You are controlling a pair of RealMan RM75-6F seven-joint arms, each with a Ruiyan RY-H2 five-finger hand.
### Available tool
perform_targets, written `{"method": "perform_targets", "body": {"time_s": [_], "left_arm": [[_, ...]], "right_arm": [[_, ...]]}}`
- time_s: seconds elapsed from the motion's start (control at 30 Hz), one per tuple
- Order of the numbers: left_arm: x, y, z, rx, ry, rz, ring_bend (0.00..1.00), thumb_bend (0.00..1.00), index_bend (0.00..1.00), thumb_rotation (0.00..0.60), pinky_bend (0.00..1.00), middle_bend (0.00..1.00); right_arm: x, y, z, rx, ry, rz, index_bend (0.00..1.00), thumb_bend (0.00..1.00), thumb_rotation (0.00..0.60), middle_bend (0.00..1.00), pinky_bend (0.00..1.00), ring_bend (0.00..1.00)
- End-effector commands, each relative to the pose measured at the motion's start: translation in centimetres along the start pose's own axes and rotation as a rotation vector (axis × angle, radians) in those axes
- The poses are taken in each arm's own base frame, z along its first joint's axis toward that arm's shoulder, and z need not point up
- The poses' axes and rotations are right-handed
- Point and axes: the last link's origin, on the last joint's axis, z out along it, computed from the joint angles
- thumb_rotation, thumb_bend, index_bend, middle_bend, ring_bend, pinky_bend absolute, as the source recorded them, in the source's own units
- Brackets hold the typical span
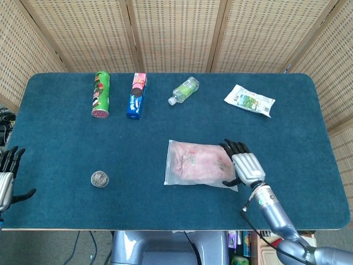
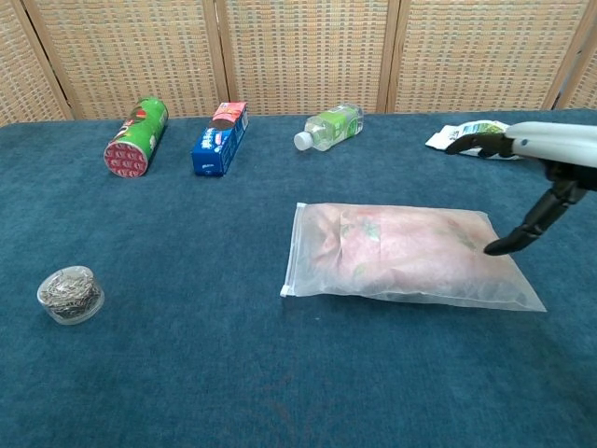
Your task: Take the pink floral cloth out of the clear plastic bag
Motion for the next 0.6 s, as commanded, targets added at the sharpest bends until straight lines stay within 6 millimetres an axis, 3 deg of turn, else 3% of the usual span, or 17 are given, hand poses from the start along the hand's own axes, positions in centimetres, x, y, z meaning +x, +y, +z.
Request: {"method": "perform_targets", "body": {"time_s": [0.03, 0.37, 0.6], "left_arm": [[-0.2, 0.0, 0.2, 0.006, -0.006, 0.001, 0.00, 0.10, 0.00, 0.600, 0.00, 0.00], [-0.6, -0.1, 0.5, 0.020, -0.025, 0.008, 0.00, 0.10, 0.00, 0.600, 0.00, 0.00], [-0.7, -0.1, 0.5, 0.019, -0.026, 0.010, 0.00, 0.10, 0.00, 0.600, 0.00, 0.00]], "right_arm": [[-1.7, -3.0, 3.2, 0.008, -0.087, -0.008, 0.00, 0.00, 0.600, 0.00, 0.00, 0.00], [-4.0, -3.5, 5.9, -0.076, -0.168, -0.001, 0.00, 0.00, 0.600, 0.00, 0.00, 0.00], [-4.5, -3.2, 6.3, -0.091, -0.166, -0.041, 0.00, 0.00, 0.600, 0.00, 0.00, 0.00]]}}
